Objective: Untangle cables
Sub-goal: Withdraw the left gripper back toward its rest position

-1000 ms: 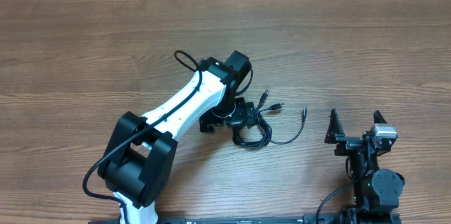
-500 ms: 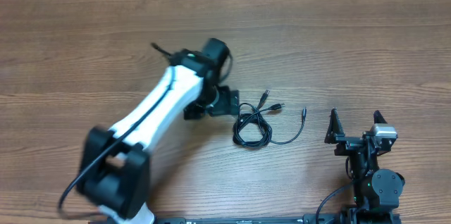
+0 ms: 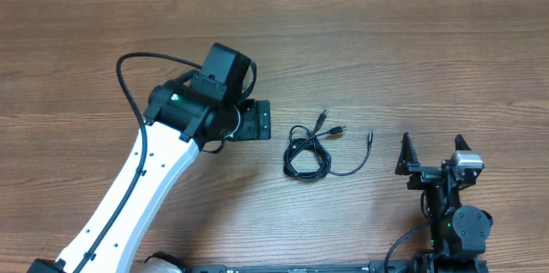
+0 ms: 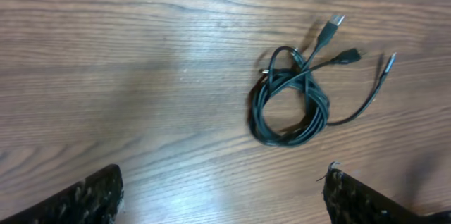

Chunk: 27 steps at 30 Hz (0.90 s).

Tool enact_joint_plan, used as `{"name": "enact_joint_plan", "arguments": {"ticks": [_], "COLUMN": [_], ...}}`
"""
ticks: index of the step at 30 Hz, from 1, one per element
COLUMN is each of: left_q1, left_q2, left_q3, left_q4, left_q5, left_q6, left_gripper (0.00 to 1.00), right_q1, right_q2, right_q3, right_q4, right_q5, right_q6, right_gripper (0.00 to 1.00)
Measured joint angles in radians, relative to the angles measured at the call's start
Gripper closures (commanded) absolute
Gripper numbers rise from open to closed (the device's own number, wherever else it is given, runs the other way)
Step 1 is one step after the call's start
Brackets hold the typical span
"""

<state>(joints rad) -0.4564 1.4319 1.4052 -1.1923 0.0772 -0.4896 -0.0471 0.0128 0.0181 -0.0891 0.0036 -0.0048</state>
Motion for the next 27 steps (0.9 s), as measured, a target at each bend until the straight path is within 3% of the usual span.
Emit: {"name": "enact_joint_plan", "arguments": {"ticks": [8, 16, 20, 24, 27], "left_q1": [0.000, 0.000, 0.000, 0.000, 0.000], "left_q2": [-0.058, -0.241, -0.318, -0.362, -0.371], "left_q3": [0.000, 0.000, 0.000, -0.018, -0.052], "left_q4": [-0.093, -0.174, -0.171, -0.169, -0.183], "left_q5": [-0.058, -0.138, -0.153, -0.162, -0.165], "left_q6": [-0.007, -0.017, -0.025, -0.028, -0.035], "left_gripper": [0.09, 0.04, 0.02, 0.00, 0.01], "right_q1": [0.000, 0.000, 0.000, 0.000, 0.000], "right_q2": [0.000, 0.000, 0.000, 0.000, 0.000], "right_q3": [0.000, 0.000, 0.000, 0.000, 0.000], "right_q4": [0.000, 0.008, 0.017, 0.026, 0.027], "right_q5": [0.000, -0.008, -0.121, -0.320, -0.403], "right_q6": [0.000, 0.015, 0.218, 0.515, 0.638], "right_gripper": [0.00, 0.00, 0.00, 0.00, 0.00]}}
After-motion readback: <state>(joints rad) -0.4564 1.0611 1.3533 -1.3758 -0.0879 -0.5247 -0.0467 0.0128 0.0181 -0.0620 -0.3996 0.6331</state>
